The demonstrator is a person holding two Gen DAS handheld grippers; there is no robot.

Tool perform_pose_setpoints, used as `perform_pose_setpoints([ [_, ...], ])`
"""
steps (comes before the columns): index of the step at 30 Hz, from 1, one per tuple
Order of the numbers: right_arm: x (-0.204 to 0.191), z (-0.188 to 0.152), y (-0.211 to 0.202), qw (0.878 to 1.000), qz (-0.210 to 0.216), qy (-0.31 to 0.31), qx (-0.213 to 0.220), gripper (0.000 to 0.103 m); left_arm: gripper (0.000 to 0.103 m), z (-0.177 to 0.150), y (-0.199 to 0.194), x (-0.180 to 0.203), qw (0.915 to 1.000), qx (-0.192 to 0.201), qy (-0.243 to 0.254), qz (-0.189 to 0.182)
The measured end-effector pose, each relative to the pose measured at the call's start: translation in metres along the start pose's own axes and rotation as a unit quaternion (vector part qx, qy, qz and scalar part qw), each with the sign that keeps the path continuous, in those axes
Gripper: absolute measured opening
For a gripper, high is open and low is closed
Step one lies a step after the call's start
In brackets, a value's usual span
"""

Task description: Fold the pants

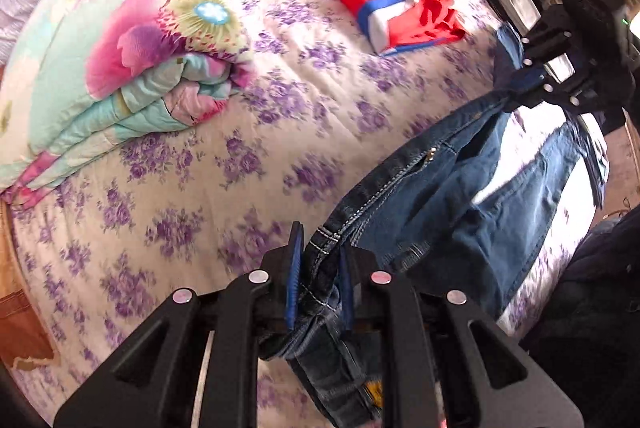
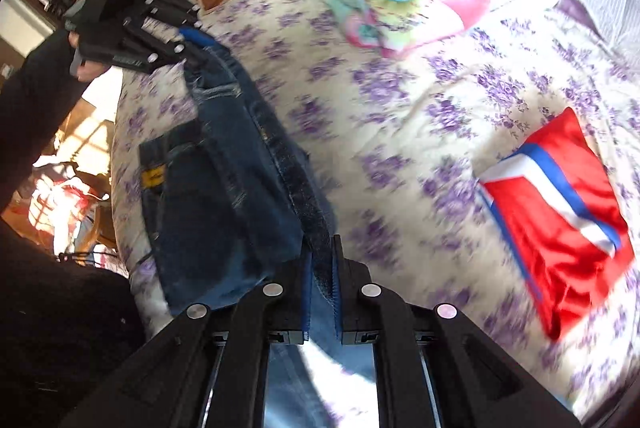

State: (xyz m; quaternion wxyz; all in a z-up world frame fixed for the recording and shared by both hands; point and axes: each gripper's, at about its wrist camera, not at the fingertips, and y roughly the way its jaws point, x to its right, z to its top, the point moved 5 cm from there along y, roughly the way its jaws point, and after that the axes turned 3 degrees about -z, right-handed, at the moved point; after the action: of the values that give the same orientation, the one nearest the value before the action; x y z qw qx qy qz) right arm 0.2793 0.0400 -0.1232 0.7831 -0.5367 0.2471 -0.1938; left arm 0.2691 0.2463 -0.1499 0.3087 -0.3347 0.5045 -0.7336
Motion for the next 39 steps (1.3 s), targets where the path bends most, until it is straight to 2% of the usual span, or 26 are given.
perform_pose_setpoints([
  [4, -0.06, -0.036, -0.002, 0.999, -0.029, 0.017, 0.012, 0.009, 0.015, -0.042, -0.015, 0.037, 0.9998, -0.01, 0.011, 0.013],
  [7, -0.1, -0.068, 0.01, 0.998, -0.056, 0.018, 0.019, 0.009, 0.015, -0.085, -0.009, 0.064, 0.9989, -0.038, 0.017, 0.022],
  [11, -0.134, -0.101, 0.035, 0.999, -0.015, 0.049, 0.005, 0.009, 0.015, -0.145, 0.02, 0.082, 0.9957, -0.086, 0.013, 0.03],
  [14, -0.153, -0.116, 0.068, 0.998, -0.009, 0.056, -0.015, 0.008, 0.015, -0.173, 0.047, 0.083, 0.9941, -0.104, 0.001, 0.031],
  [19, -0.153, -0.13, 0.116, 0.994, -0.014, 0.104, -0.042, 0.009, 0.018, -0.184, 0.062, 0.083, 0.9956, -0.091, -0.005, 0.024],
  [23, -0.154, -0.127, 0.126, 0.993, -0.023, 0.109, -0.049, 0.009, 0.019, -0.194, 0.046, 0.097, 0.9952, -0.087, 0.013, 0.042],
  [27, -0.146, -0.124, 0.129, 0.99, -0.005, 0.132, -0.055, 0.008, 0.023, -0.203, 0.022, 0.121, 0.9949, -0.082, 0.037, 0.045],
  [28, -0.144, -0.124, 0.129, 0.989, 0.0, 0.137, -0.055, 0.007, 0.028, -0.206, 0.019, 0.125, 0.9941, -0.085, 0.045, 0.051],
  [29, -0.139, -0.124, 0.13, 0.988, 0.003, 0.145, -0.054, 0.006, 0.038, -0.212, 0.019, 0.127, 0.9927, -0.093, 0.049, 0.06],
  [30, -0.136, -0.124, 0.13, 0.987, 0.008, 0.152, -0.053, 0.006, 0.073, -0.217, 0.019, 0.125, 0.9909, -0.106, 0.049, 0.067],
  [31, -0.134, -0.124, 0.128, 0.986, 0.012, 0.155, -0.053, 0.006, 0.083, -0.219, 0.018, 0.121, 0.9891, -0.111, 0.05, 0.083],
  [33, -0.126, -0.129, 0.123, 0.987, 0.015, 0.153, -0.053, 0.006, 0.082, -0.226, 0.014, 0.11, 0.9874, -0.118, 0.032, 0.101],
  [35, -0.126, -0.127, 0.123, 0.988, 0.012, 0.147, -0.052, 0.006, 0.08, -0.223, 0.002, 0.101, 0.9913, -0.095, -0.012, 0.091],
  [37, -0.127, -0.127, 0.12, 0.989, 0.012, 0.141, -0.051, 0.009, 0.08, -0.211, -0.015, 0.103, 0.9961, -0.04, -0.052, 0.06],
  [39, -0.131, -0.126, 0.115, 0.989, 0.008, 0.14, -0.055, 0.009, 0.08, -0.196, -0.033, 0.117, 0.9954, 0.034, -0.086, 0.027],
])
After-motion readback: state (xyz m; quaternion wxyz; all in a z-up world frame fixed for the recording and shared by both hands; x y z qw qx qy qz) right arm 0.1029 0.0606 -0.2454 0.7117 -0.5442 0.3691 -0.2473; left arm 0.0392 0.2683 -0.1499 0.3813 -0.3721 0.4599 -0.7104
